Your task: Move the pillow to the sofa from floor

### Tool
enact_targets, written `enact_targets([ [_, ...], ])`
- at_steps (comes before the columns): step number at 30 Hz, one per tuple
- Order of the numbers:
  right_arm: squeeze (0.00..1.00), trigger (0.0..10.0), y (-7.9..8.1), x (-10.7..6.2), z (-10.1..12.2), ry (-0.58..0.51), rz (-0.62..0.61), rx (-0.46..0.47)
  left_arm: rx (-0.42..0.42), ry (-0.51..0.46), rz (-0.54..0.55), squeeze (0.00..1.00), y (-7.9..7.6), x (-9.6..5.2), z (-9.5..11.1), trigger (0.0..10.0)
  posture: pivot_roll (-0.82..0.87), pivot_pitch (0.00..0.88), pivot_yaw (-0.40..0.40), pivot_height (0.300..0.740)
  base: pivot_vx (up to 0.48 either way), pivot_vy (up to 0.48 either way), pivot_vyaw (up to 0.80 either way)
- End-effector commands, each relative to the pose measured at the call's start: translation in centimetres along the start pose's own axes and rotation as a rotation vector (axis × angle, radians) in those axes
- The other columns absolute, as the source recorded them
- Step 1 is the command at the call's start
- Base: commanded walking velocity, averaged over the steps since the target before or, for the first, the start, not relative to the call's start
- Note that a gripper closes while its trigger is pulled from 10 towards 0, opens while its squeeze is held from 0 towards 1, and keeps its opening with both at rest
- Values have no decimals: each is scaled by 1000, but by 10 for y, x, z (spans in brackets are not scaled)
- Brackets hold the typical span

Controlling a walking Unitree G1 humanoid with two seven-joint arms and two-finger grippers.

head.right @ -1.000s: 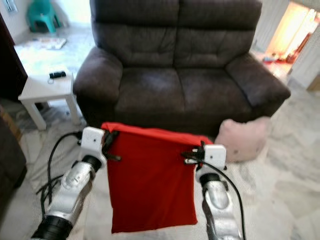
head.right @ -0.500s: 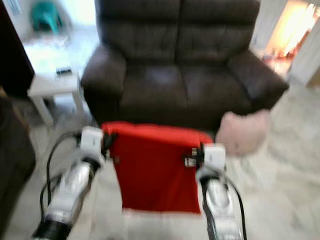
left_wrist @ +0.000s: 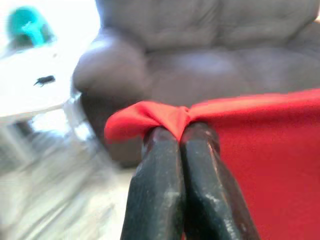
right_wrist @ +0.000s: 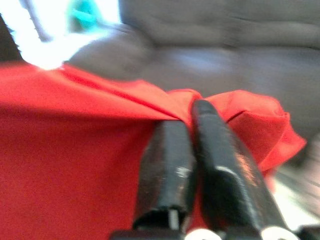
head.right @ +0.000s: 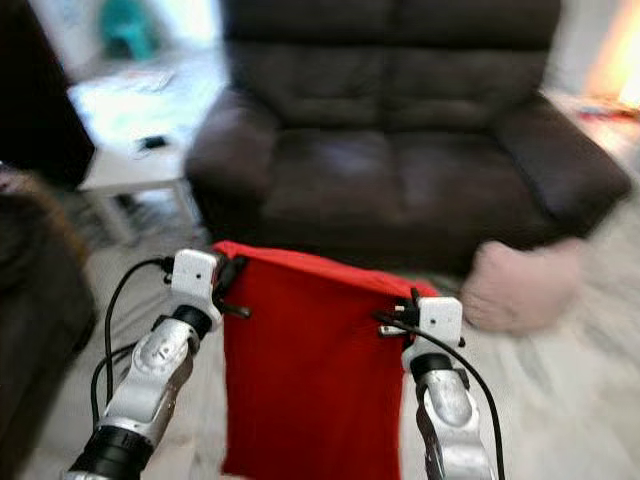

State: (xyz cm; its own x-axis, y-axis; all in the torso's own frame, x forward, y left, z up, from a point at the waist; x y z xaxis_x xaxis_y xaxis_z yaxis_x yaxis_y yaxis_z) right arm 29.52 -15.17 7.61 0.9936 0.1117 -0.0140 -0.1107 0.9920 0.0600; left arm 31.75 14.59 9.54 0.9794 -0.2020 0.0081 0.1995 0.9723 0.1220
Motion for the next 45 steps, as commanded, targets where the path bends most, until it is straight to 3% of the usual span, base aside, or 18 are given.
enact_targets([
  [1,0,10000,-25,-7,12,-66,-79,-19,-1,-93,68,0,10,6,23,10000,-6,0,-60,740,274,0,769],
  [8,0,10000,-25,-7,11,-62,-77,-8,-1,-94,74,0,11,6,23,10000,-6,0,-60,740,270,0,723],
  [45,0,10000,-27,-5,12,-67,-90,12,-14,-96,91,0,13,7,23,10000,-2,0,-65,740,274,0,0],
])
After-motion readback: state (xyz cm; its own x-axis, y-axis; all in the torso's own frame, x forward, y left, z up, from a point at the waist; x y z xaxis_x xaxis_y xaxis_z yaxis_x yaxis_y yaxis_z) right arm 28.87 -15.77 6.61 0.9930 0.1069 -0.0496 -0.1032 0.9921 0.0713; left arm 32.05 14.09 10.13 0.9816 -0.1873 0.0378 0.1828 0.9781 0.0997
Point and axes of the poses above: a point about 5 cm out from each wrist's last joint towards the gripper, its own x axis pointing out of the wrist towards the gripper, its own z axis along the axis of the wrist's last joint, y = z × x, the point moved 1 cm from there along x, pointing out of the wrist towards the gripper, and after that the axes turned 1 degree about x, right-handed, at the moved point
